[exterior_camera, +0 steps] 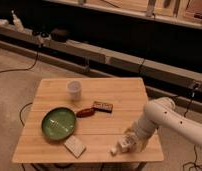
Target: Stand the bottle upright
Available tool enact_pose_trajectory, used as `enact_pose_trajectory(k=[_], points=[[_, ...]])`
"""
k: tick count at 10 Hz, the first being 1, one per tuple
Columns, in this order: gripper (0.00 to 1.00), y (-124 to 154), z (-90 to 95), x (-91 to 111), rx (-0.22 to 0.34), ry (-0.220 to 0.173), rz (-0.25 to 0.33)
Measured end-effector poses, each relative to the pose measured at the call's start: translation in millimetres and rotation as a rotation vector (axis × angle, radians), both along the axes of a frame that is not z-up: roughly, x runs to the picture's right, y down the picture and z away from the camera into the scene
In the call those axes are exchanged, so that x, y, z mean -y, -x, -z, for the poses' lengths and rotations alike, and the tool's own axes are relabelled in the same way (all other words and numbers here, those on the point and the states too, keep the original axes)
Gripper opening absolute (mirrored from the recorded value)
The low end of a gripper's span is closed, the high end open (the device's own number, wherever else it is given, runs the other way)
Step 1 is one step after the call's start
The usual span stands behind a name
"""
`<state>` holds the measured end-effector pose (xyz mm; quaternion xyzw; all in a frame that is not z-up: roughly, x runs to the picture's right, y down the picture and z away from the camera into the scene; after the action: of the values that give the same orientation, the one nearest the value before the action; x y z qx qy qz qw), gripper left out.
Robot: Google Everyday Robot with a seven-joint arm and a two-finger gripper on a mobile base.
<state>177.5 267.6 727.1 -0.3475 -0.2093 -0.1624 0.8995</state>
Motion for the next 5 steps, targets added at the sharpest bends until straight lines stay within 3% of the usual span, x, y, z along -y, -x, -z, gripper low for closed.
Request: enact_pose_trajectory(k=[5], points=[[0.65, 4.6, -17.9, 2.0, 0.024, -0.036, 0.025]])
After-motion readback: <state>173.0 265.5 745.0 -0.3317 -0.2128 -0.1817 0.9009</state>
